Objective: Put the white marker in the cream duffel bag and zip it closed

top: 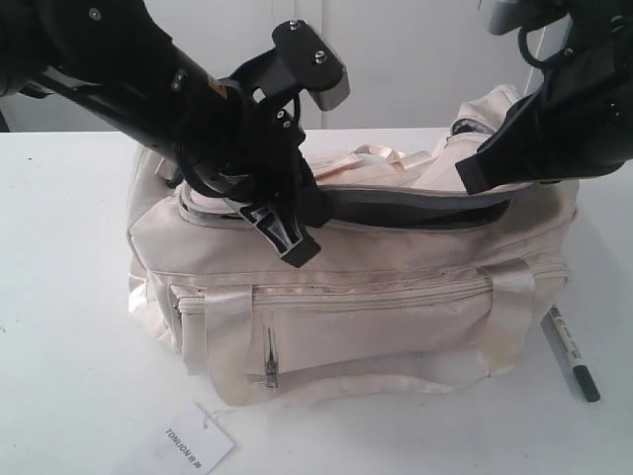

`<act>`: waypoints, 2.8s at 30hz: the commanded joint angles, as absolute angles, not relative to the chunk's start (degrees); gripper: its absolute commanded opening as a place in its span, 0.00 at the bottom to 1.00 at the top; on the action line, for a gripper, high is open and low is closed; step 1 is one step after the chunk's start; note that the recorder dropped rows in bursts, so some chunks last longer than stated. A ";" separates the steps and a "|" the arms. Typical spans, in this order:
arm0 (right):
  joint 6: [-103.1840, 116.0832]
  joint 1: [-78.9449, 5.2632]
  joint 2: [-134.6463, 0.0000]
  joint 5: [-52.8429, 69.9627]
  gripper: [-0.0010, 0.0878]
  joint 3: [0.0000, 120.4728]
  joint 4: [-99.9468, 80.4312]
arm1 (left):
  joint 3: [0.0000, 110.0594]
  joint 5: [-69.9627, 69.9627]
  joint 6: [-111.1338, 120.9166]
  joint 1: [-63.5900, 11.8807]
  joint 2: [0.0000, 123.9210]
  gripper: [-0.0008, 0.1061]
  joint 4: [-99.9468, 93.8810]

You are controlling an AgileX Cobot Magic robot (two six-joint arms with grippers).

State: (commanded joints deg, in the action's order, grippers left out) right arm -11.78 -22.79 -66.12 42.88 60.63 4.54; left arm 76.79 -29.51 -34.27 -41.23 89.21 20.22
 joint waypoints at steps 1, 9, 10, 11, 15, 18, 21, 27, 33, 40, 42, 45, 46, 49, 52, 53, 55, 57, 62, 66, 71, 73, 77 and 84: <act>-11.78 -22.79 -66.12 42.88 0.01 60.63 4.54 | 76.79 -29.51 -34.27 -41.10 89.34 0.30 20.08; -11.78 -22.79 -66.12 42.88 0.01 60.63 4.64 | 76.79 -25.53 -34.27 -40.70 89.33 0.35 19.65; -11.78 -22.79 -66.12 42.88 0.01 60.63 4.64 | 76.79 -24.60 -34.27 -40.70 89.33 0.31 19.54; -11.78 -22.79 -66.12 42.88 0.01 60.63 4.64 | 76.79 -23.68 -34.27 -40.70 89.33 0.26 19.54; -11.78 -22.79 -66.12 42.88 0.01 60.63 4.64 | 76.79 -21.02 -34.27 -40.70 89.33 0.05 19.54; -13.25 -22.79 -66.12 42.88 0.01 60.63 5.18 | 76.79 -19.45 -34.39 -40.70 89.33 0.01 19.22; -14.62 -22.79 -66.12 42.98 0.01 60.63 5.80 | 76.79 -18.42 -34.39 -40.70 89.33 0.01 18.96; -19.78 -22.79 -66.12 43.10 0.01 60.63 10.50 | 76.79 -17.99 -31.60 -37.69 89.33 0.01 20.21; -26.93 -22.79 -68.56 43.10 0.01 60.63 20.29 | 76.79 -18.10 -31.51 -33.21 89.42 0.01 22.03; -42.68 -22.79 -73.20 41.32 0.01 60.63 34.83 | 76.79 -15.30 -31.62 -32.05 89.90 0.01 22.56; -46.91 -22.93 -74.24 41.70 0.01 60.63 38.36 | 77.55 -15.32 -31.62 -32.05 90.69 0.01 23.93; -52.78 -22.93 -76.00 42.12 0.04 60.63 43.17 | 79.83 -16.50 -31.62 -32.05 92.57 0.01 24.41; -54.62 -22.93 -76.53 42.25 0.07 60.63 44.26 | 80.92 -17.25 -31.62 -32.05 93.26 0.01 25.10; -58.98 -22.93 -78.01 42.38 0.20 60.63 46.45 | 84.61 -19.48 -31.62 -31.85 94.93 0.01 25.70; -63.18 -22.93 -79.72 43.31 0.30 60.63 48.86 | 88.18 -23.38 -31.62 -30.89 96.22 0.01 26.72; -64.85 -22.93 -80.37 43.70 0.32 60.63 49.93 | 89.43 -25.21 -31.62 -30.33 96.77 0.01 27.22; -68.16 -22.93 -81.61 44.37 0.35 60.63 52.23 | 91.39 -28.26 -31.62 -29.08 97.78 0.01 28.56; -72.98 -22.93 -82.66 44.74 0.36 60.63 54.60 | 93.18 -31.06 -31.86 -27.73 98.73 0.01 30.04; -84.38 -23.55 -85.37 45.29 0.37 60.63 61.41 | 95.08 -36.27 -34.89 -24.64 100.19 0.01 33.62; -90.84 -25.60 -87.52 44.79 0.38 60.63 63.79 | 95.21 -37.29 -36.21 -24.00 100.61 0.01 34.02; -92.75 -27.82 -90.35 42.66 0.50 60.63 64.04 | 95.21 -37.41 -38.94 -24.02 100.69 0.01 34.24; -92.75 -28.14 -91.46 41.44 0.51 60.63 64.18 | 95.21 -37.41 -38.94 -24.02 100.69 0.01 34.24; -92.75 -28.22 -92.87 40.06 0.50 60.63 64.28 | 95.21 -37.41 -39.06 -24.02 100.69 0.01 34.24; -92.75 -28.22 -93.74 42.75 0.34 60.63 64.70 | 95.21 -36.25 -40.99 -24.02 100.69 0.01 33.95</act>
State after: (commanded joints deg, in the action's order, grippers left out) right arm -92.75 -28.22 -93.74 42.75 60.63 64.70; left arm 95.21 -36.25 -40.99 -24.02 100.69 33.95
